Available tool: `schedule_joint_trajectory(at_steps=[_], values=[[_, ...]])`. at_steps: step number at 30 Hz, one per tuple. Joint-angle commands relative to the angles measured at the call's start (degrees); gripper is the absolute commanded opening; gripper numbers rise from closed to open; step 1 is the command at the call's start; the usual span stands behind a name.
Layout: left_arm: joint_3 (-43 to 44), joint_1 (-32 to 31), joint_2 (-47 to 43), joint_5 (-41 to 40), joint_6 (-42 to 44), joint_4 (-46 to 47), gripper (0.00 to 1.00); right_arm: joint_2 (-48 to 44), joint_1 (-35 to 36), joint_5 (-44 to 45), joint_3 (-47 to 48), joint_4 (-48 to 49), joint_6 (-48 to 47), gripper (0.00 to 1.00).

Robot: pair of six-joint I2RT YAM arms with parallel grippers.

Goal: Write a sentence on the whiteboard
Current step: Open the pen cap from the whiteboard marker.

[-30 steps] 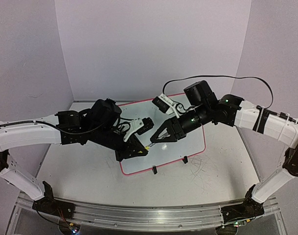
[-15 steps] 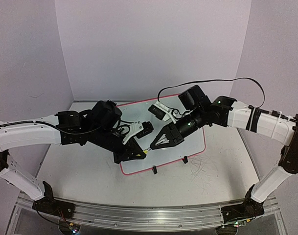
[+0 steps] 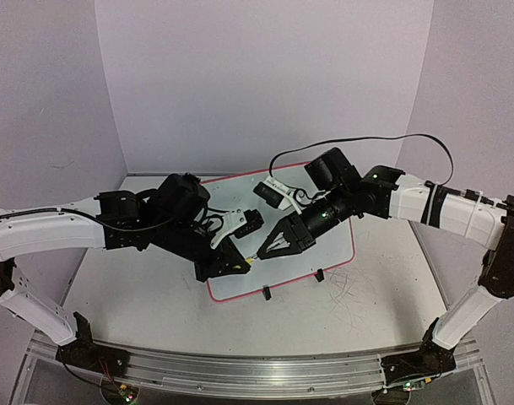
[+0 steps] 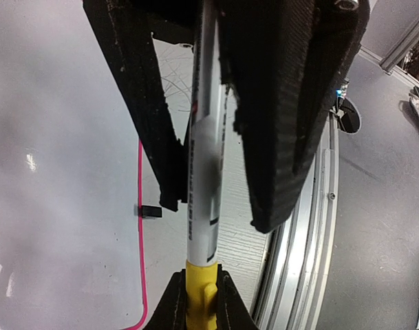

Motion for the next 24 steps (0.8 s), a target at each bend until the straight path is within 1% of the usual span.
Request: schedule_joint_trajectory(at_steps=[1,2,3,5,6,8,9,11,13,14,16,18,21,22,23,24], values=[[0.1,0.2,-2.3,-1.6,0.0,0.7,0.0,-0.5,0.3,0.4,1.3,0.8,-0.5,0.32],[0.1,0.2,-2.5,-2.3,-0.2,0.7,0.0,-1.0,0.3,1.7,0.9,1.2,-0.1,0.34],[0.0,0.2,-2.6,-2.9,-0.3,0.7,0.0,-2.0,0.3,3.5,0.5,2.3,1.0,0.37],[-0.1,0.2,-2.8,-4.2,-0.7,0.8,0.0,-4.8,0.3,9.0,-2.3,6.4,5.0,0.58],[-0.2,0.2,-2.9,-4.6,-0.9,0.8,0.0,-7.1,0.3,10.8,-4.5,9.8,7.3,0.72],[-0.4,0.2,-2.8,-5.0,-1.1,0.9,0.0,-11.3,0.2,14.2,-9.7,17.3,11.1,0.92],[-0.5,0.2,-2.9,-5.1,-1.1,0.9,0.0,-13.3,0.3,15.7,-12.2,20.9,13.0,0.98],[-0.5,0.2,-3.1,-5.1,-1.1,1.1,0.0,-16.6,0.2,18.6,-15.5,25.6,16.5,0.98],[-0.5,0.2,-3.4,-5.2,-1.0,1.3,0.0,-19.3,0.3,23.5,-18.3,28.7,20.1,0.98],[-0.5,0.2,-3.5,-5.4,-0.9,1.4,0.0,-20.5,0.2,24.7,-20.1,30.7,20.2,0.98],[-0.5,0.2,-3.7,-5.7,-0.9,1.5,0.0,-22.8,0.2,23.7,-24.7,37.8,18.6,0.98],[-0.3,0.2,-3.9,-6.1,-1.0,1.7,0.0,-22.9,0.2,22.1,-26.2,41.4,18.3,0.98],[-0.4,0.2,-4.6,-6.9,-1.5,2.8,0.0,-17.4,0.4,19.4,-21.6,37.4,19.1,0.84],[-0.4,0.2,-4.9,-7.3,-1.6,3.2,0.0,-16.2,0.6,17.7,-21.2,38.2,19.5,0.8],[-0.5,0.2,-5.3,-7.4,-1.7,3.5,0.0,-16.1,1.9,17.4,-22.8,41.5,19.3,0.78],[-0.6,0.2,-5.5,-7.4,-1.7,3.7,0.0,-16.5,3.6,18.0,-24.0,43.9,18.5,0.79]])
